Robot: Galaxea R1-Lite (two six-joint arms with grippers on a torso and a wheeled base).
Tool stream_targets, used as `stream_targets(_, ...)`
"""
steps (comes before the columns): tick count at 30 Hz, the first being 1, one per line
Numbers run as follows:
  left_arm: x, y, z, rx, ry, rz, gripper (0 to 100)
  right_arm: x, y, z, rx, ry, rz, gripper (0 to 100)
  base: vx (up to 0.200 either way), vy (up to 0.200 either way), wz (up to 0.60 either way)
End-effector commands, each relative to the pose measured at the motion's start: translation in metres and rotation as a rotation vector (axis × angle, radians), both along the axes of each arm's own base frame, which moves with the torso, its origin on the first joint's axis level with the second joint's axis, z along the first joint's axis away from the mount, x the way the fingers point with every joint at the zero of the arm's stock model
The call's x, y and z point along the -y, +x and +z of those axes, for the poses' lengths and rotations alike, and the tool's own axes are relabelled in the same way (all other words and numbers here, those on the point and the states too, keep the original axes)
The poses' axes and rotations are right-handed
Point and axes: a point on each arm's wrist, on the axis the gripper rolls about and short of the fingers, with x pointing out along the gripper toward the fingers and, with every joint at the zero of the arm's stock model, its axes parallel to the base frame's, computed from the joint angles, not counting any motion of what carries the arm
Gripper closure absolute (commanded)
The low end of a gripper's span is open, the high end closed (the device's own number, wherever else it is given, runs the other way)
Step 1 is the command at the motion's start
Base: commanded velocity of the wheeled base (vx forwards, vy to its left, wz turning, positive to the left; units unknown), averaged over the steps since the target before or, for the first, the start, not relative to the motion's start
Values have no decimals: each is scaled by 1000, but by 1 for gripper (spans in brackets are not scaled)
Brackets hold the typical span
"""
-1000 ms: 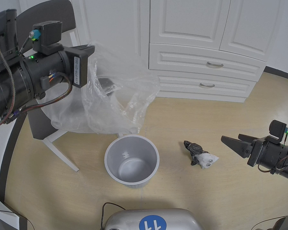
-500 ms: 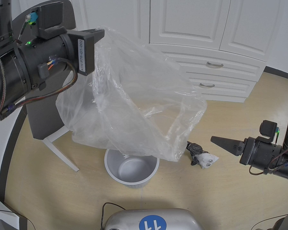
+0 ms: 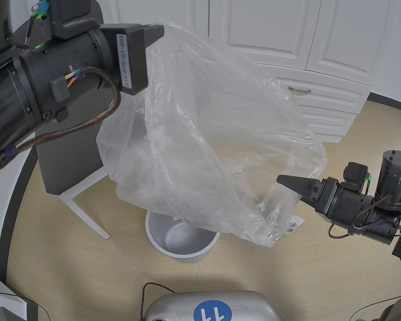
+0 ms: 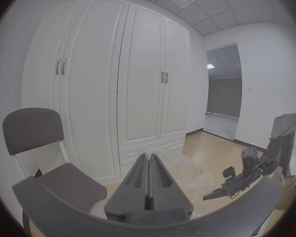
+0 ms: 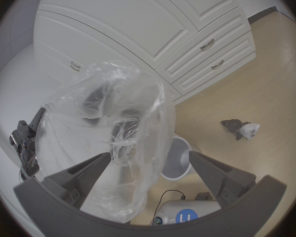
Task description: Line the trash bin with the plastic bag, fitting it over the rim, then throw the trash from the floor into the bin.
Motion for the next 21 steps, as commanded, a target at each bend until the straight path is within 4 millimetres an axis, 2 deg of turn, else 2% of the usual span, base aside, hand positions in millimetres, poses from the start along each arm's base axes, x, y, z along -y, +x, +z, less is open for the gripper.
stream_targets(1, 2, -2, 0, -2, -7, -12, 100, -4, 6, -9, -30, -18, -2, 0, 0, 0, 0)
stream_targets(14, 4, -1, -1, -3, -3, -15, 100, -2, 3, -4, -12, -8, -6, 0, 0, 0, 0)
stream_targets(15, 5, -2, -1, -2, -2, -19, 100, -2, 4, -5, -15, -10, -6, 100, 0, 0, 0)
stream_targets(21, 5, -3, 1, 0, -7, -24, 100, -2, 4, -4, -17, -4, -6, 100, 0, 0, 0)
